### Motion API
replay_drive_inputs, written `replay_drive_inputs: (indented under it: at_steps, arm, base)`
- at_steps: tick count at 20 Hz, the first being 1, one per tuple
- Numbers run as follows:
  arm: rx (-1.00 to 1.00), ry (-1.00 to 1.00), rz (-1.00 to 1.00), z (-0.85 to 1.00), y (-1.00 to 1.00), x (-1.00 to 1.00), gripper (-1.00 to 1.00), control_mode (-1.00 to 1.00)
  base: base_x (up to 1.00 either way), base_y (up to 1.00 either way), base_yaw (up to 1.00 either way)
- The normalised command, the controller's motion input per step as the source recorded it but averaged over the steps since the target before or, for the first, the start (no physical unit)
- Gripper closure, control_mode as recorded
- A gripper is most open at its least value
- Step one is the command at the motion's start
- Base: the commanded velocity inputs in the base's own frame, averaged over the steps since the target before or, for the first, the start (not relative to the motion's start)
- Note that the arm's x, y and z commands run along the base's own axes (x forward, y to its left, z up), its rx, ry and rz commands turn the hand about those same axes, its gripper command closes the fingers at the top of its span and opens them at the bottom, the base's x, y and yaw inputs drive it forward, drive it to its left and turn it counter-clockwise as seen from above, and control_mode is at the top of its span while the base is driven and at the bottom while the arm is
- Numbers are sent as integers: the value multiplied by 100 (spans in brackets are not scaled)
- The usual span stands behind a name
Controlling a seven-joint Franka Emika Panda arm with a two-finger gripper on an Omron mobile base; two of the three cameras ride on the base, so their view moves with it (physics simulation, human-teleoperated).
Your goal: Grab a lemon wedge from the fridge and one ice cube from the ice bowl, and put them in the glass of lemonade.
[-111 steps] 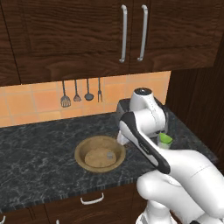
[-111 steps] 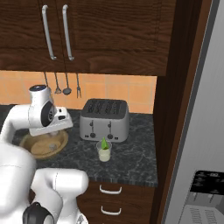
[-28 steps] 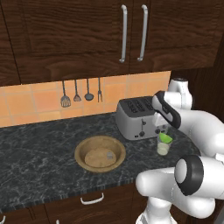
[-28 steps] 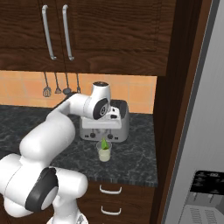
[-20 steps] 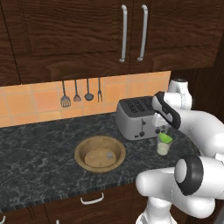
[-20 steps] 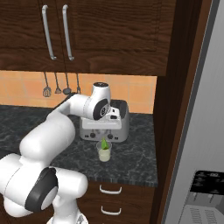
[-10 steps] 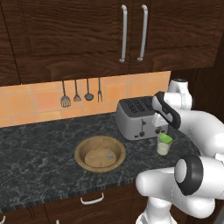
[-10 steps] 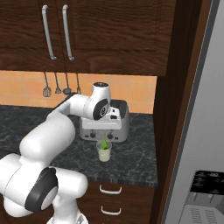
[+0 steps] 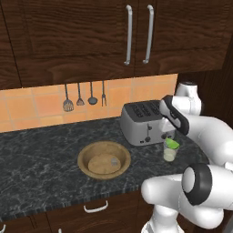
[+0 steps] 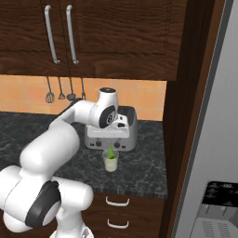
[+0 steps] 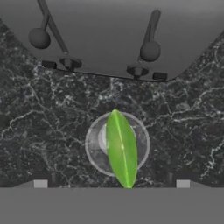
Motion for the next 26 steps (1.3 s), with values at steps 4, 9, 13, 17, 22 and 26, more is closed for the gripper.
replay_drive_inputs:
  at_steps: [4, 9, 13, 17, 22, 26]
  arm:
    - [5, -4, 0, 0, -13, -29, -100, -100]
    - [6, -7, 0, 0, -12, -33, -100, -100]
    - [8, -15, 2, 1, 0, -75, -100, -100]
    - [0, -14, 1, 33, 18, -100, -100, -100]
    - [-11, -30, 0, 86, 57, -100, -100, -100]
    - [-11, -27, 4, 87, 57, -100, -100, -100]
  base:
    - [0, 0, 0]
    - [0, 0, 0]
    - [0, 0, 0]
    - [0, 0, 0]
    - [0, 0, 0]
    - [0, 0, 0]
